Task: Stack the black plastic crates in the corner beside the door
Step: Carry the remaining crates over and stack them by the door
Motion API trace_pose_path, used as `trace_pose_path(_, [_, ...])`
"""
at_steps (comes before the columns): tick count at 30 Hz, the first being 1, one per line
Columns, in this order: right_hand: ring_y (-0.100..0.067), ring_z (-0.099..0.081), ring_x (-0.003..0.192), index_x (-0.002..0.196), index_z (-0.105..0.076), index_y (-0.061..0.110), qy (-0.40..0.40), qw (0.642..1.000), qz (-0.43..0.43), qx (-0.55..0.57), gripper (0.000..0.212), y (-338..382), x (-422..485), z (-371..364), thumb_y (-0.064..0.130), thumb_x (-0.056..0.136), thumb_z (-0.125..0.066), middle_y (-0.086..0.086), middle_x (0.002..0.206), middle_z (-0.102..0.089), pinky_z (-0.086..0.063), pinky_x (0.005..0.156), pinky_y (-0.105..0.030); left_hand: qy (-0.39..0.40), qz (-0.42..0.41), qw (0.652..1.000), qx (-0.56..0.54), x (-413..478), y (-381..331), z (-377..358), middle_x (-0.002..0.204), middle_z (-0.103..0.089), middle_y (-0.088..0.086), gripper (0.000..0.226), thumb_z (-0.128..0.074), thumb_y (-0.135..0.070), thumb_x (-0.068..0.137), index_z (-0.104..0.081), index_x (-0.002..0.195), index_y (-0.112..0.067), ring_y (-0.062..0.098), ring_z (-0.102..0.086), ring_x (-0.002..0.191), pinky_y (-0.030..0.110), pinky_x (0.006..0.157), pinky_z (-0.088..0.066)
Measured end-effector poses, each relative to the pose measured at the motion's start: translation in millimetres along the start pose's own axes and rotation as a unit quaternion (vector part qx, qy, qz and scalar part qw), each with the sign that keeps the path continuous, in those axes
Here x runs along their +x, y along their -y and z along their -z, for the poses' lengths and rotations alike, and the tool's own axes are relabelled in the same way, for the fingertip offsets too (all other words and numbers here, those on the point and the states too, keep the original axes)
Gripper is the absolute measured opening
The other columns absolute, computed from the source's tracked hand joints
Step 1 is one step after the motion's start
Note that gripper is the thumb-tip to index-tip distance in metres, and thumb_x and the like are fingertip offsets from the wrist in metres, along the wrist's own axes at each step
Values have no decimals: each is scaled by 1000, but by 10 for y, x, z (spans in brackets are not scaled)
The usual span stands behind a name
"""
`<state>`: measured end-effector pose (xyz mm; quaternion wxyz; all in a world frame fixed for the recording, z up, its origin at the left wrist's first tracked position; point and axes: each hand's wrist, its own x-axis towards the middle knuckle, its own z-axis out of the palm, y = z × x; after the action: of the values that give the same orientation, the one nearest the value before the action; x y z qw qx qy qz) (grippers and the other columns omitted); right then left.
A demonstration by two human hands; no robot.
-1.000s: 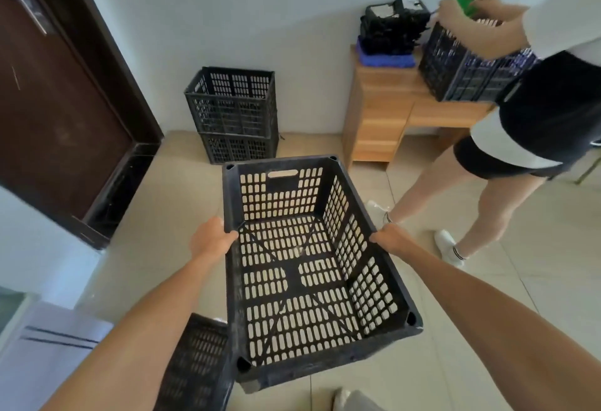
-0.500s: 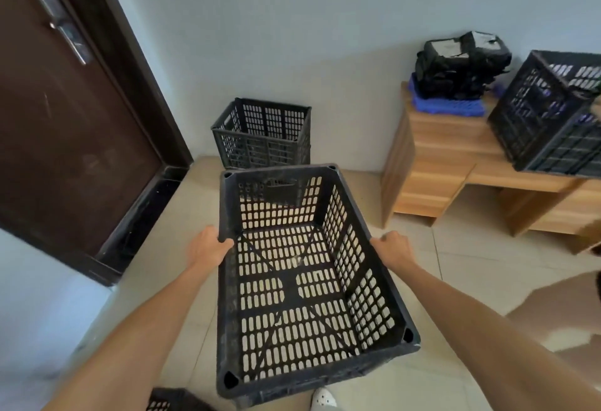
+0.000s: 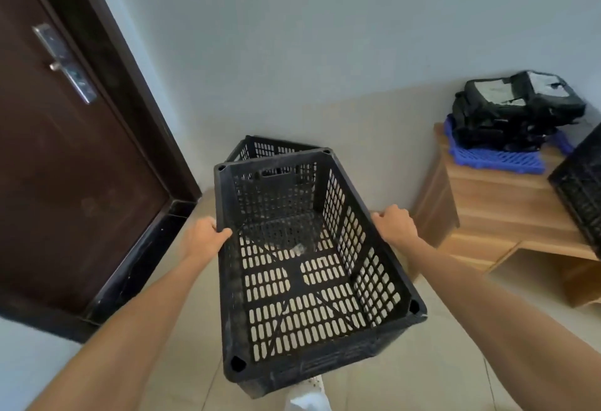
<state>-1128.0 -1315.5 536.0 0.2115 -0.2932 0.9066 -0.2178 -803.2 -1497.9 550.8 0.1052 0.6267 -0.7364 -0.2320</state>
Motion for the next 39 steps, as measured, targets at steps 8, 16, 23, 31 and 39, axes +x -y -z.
trace_pose_path(8, [-28,-67,79,90,-67,4,-13,1000,7,-23,40,772,1604,279,35,96,-43,-13,88,-69,-58,77,-42,-23,7,999,-36,1629,-681,-93,64,-56,-1,28,-70,-32,84,-64,79,-6,7,-45,57,25,48,-29])
trace_pose_path(16, [-29,-61,75,80,-59,6,-5,996,36,-85,26,1383,3079,534,24,93,-46,-12,82,-62,-49,66,-33,-34,58,995,-69,2742,-1266,-255,63,-58,4,35,-67,-37,84,-49,63,-16,19,-55,61,29,51,-34])
trace_pose_path(23, [-30,-57,73,66,-47,2,58,985,113,-117,30,1997,4565,447,13,94,-44,-10,70,-51,-42,64,-31,-51,123,990,-51,3612,-1555,-400,71,-59,3,31,-69,-38,85,-58,77,-10,27,-57,75,33,66,-42])
trace_pose_path(31, [-34,-57,81,73,-54,-1,141,957,200,-157,30,2932,5600,175,15,96,-43,-23,88,-57,-40,67,-31,-51,199,978,-35,4139,-1469,-445,77,-64,8,34,-68,-40,86,-58,76,-9,31,-61,80,36,70,-47])
trace_pose_path(39, [-40,-60,106,114,-56,-7,169,939,245,-171,35,3801,6061,-338,20,96,-42,-28,119,-60,-45,78,-35,-43,245,967,-49,4568,-1147,-427,63,-57,6,42,-71,-38,85,-51,59,-12,32,-63,79,35,66,-44])
